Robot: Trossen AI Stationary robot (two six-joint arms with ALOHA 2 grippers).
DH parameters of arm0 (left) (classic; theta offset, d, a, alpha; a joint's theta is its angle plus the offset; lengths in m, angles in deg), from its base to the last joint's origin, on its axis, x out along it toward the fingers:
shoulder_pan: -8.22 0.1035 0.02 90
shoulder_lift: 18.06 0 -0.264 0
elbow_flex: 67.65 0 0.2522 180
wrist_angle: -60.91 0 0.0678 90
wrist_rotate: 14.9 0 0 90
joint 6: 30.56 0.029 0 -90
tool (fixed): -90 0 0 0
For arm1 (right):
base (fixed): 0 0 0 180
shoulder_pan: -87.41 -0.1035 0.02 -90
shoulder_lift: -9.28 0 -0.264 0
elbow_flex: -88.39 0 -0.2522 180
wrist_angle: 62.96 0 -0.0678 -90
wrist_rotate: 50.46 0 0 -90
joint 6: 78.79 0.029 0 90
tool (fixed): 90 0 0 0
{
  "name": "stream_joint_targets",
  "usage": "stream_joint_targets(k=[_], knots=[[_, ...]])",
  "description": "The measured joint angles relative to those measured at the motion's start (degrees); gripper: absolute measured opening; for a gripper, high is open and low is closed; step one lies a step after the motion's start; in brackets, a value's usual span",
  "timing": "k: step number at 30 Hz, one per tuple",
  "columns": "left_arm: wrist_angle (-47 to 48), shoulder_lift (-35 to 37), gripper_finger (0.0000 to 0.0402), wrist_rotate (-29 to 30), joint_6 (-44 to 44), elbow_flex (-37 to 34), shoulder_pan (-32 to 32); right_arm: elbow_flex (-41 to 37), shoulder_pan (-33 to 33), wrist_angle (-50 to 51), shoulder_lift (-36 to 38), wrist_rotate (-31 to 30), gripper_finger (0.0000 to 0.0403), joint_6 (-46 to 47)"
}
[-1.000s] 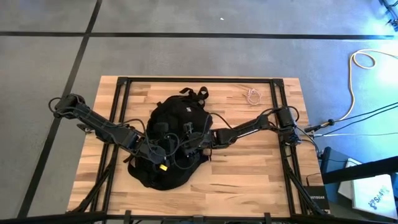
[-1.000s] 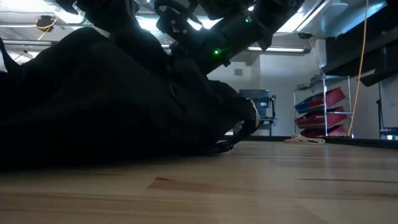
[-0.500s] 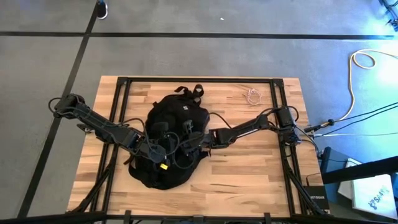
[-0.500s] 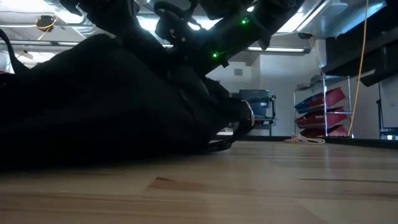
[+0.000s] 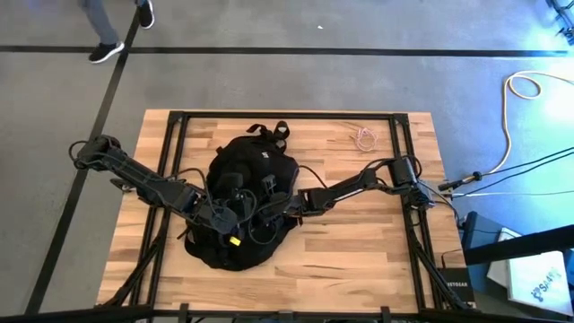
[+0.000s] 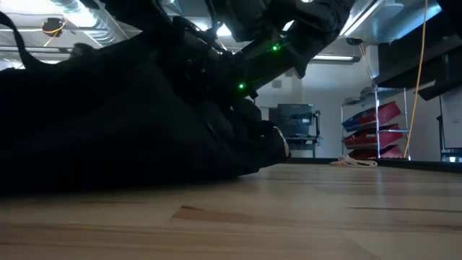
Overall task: Unpack backpack
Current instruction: Remove the pink cellphone from the black backpack
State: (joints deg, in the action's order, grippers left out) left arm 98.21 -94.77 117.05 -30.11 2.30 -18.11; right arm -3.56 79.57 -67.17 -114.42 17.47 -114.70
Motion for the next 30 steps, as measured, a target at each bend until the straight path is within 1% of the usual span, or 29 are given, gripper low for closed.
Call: stream_joint_targets(k=[4, 8, 12, 13, 15, 17, 18, 20, 21, 22, 24, 26, 28, 30], knots=[[-0.5, 0.0, 0.0107, 0.0, 0.0, 0.5, -0.5, -0.1, 0.0, -0.5, -0.1, 0.0, 0.0296, 0.7], [-3.2, 0.2, 0.0190, 0.1, -0.2, 1.2, -0.5, -0.1, 0.0, -0.3, -0.1, 0.0, 0.0296, 1.7], [-3.3, 0.5, 0.0271, 1.0, 3.3, 3.3, -1.0, -0.1, 0.0, -0.3, -0.2, -0.9, 0.0296, 2.4], [-3.1, 0.8, 0.0285, 2.5, 4.1, 4.3, -1.4, -0.1, 0.0, -0.3, -0.2, -0.9, 0.0296, 2.5], [-2.5, 2.0, 0.0302, 7.5, 5.5, 6.1, -2.8, -0.1, 0.0, -0.2, -0.2, -1.0, 0.0296, 2.5], [-0.2, 3.4, 0.0308, 14.4, 6.0, 7.4, -4.4, -0.1, 0.0, -0.2, -0.2, -1.1, 0.0296, 2.6], [2.5, 4.2, 0.0309, 18.2, 5.4, 7.6, -5.2, -0.1, 0.0, -0.2, -0.2, -1.2, 0.0296, 2.6], [10.2, 6.0, 0.0310, 24.8, -0.5, 7.6, -6.1, -0.1, 0.0, -0.2, -0.2, -1.3, 0.0296, 2.7], [15.8, 7.0, 0.0310, 25.8, -6.3, 7.6, -6.2, -0.1, 0.0, -0.2, -0.2, -1.3, 0.0296, 2.7], [21.8, 8.1, 0.0310, 25.3, -13.5, 7.6, -5.8, -0.1, 0.0, -0.2, -0.2, -1.4, 0.0296, 2.7], [32.9, 9.5, 0.0310, 20.8, -30.7, 7.2, -4.5, -0.1, 0.0, -0.2, -0.2, -1.4, 0.0296, 2.7], [40.8, 9.7, 0.0310, 15.1, -46.1, 5.6, -3.8, -0.2, 0.0, -0.2, -0.2, -1.4, 0.0296, 2.7], [44.0, 9.1, 0.0310, 12.3, -55.0, 3.0, -4.5, -0.2, 0.0, -0.3, -0.2, -1.4, 0.0296, 2.7], [46.7, 8.7, 0.0310, 11.2, -61.9, 0.2, -5.2, -0.2, 0.0, -0.6, -0.2, -1.5, 0.0296, 2.7]])
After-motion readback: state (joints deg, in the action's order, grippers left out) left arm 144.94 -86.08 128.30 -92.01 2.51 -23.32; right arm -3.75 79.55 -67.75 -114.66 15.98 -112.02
